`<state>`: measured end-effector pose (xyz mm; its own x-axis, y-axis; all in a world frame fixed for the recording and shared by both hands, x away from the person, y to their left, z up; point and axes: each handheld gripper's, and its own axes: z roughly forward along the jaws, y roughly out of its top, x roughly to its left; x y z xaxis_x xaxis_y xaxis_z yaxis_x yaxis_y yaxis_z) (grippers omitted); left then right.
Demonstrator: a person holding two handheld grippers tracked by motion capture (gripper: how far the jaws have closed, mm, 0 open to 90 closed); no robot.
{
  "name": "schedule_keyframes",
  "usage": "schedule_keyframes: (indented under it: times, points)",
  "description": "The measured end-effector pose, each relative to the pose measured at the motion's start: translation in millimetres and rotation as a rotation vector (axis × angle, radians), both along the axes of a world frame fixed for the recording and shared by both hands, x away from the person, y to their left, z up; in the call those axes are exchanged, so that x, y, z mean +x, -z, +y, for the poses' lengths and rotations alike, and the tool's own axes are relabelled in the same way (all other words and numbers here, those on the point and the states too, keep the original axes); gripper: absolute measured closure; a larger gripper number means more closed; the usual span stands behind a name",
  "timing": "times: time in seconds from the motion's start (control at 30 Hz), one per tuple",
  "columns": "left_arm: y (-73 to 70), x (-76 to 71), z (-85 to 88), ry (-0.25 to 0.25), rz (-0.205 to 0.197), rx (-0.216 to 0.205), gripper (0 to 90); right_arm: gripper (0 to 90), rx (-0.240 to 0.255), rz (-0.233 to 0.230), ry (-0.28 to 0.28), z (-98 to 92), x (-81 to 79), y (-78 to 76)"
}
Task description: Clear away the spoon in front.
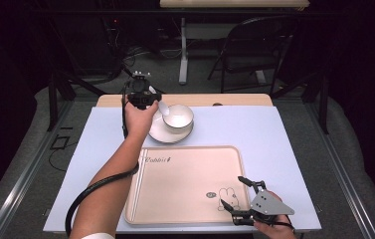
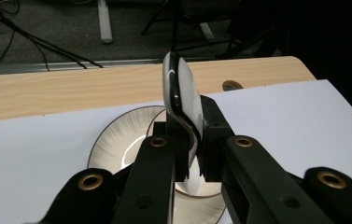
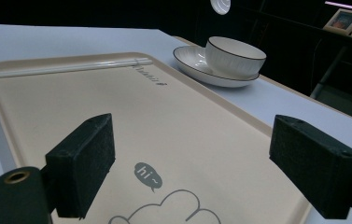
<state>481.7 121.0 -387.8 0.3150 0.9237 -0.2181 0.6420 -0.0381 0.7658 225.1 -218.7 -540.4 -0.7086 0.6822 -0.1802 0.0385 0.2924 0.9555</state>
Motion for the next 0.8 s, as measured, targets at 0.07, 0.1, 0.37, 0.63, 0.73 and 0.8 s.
schedule_keyframes:
  times: [0.07,0.1,0.37,0.63,0.73,0.8]
  points:
    - [-1.6,-2.2,0.4,0.010,0.002,0.002,85.1,13.5,-0.002,-0.002,0.000,0.1,-0.3,0.1]
    - [-2.7,-3.4,0.6,0.014,0.006,0.004,85.1,13.5,-0.004,-0.004,-0.002,0.0,-0.4,0.0]
    - [-10.7,-15.0,3.2,0.058,0.000,0.030,85.1,13.5,0.000,-0.001,0.002,-0.2,-0.1,0.0]
    - [-18.5,-24.9,5.2,0.085,-0.012,0.035,85.1,13.5,-0.005,-0.008,0.003,-0.7,0.5,-0.2]
    - [-21.4,-28.8,5.8,0.101,-0.012,0.040,85.1,13.5,-0.001,-0.001,0.004,-0.4,-0.1,0.1]
    - [-23.0,-31.1,6.4,0.107,-0.012,0.042,85.1,13.5,-0.005,-0.009,0.004,-0.8,0.5,-0.1]
